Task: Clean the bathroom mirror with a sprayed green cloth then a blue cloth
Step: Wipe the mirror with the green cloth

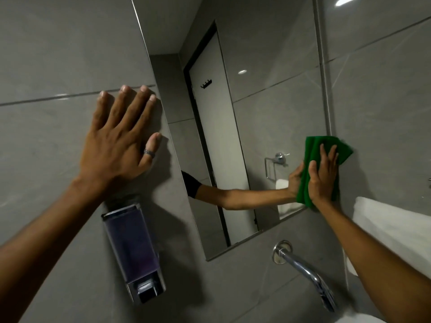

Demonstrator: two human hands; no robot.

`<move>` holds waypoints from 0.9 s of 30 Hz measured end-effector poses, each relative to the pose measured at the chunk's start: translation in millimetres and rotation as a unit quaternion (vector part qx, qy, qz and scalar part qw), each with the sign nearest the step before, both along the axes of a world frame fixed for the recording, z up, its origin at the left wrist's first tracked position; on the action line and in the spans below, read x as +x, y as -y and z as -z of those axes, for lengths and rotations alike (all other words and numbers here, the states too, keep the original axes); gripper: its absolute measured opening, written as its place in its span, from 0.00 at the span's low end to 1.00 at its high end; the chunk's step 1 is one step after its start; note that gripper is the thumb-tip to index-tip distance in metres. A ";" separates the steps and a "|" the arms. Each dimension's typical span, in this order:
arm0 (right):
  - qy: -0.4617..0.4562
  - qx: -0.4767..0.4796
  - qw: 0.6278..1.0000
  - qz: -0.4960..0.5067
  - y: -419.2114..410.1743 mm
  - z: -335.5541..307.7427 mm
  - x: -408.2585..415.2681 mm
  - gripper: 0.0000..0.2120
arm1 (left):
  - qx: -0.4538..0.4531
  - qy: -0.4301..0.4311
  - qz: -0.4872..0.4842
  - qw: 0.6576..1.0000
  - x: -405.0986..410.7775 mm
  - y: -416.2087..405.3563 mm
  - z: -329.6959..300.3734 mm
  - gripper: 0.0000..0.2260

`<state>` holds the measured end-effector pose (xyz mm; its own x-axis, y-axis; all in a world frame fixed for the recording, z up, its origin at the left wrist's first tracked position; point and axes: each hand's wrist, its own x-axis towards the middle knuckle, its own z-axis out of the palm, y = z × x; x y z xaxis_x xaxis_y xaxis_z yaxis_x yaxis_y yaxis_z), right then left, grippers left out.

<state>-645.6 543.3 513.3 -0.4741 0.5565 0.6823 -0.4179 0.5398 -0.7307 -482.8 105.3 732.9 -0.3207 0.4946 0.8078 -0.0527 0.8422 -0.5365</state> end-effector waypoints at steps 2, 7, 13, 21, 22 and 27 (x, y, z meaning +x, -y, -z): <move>-0.006 0.016 1.000 0.003 21.7 -0.6 6.7 0.30 | 0.001 0.003 -0.002 1.000 -0.4 -0.8 0.3 0.34; -0.044 0.114 0.992 0.011 125.3 -3.4 45.3 0.30 | 0.000 0.005 -0.008 1.000 -0.4 -0.2 0.2 0.34; -0.069 0.259 0.963 -0.011 252.8 -38.2 100.9 0.28 | -0.003 0.023 -0.028 0.999 4.8 -1.4 -2.5 0.34; -0.118 0.336 0.934 -0.031 262.7 -126.4 108.4 0.25 | 0.034 0.051 -0.015 0.998 15.1 5.1 -42.8 0.32; -0.122 0.342 0.931 -0.025 256.2 -136.0 103.1 0.25 | 0.035 0.048 -0.018 0.998 14.3 6.0 -54.0 0.32; -0.124 0.316 0.941 -0.002 209.3 -168.8 72.6 0.26 | 0.039 0.024 -0.032 0.998 6.6 3.0 -67.3 0.33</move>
<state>-572.9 334.0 682.1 -0.2583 0.0014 0.9661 -0.5362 0.8316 -0.1445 -476.1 102.4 800.1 -0.3885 0.4084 0.8260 -0.0847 0.8768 -0.4734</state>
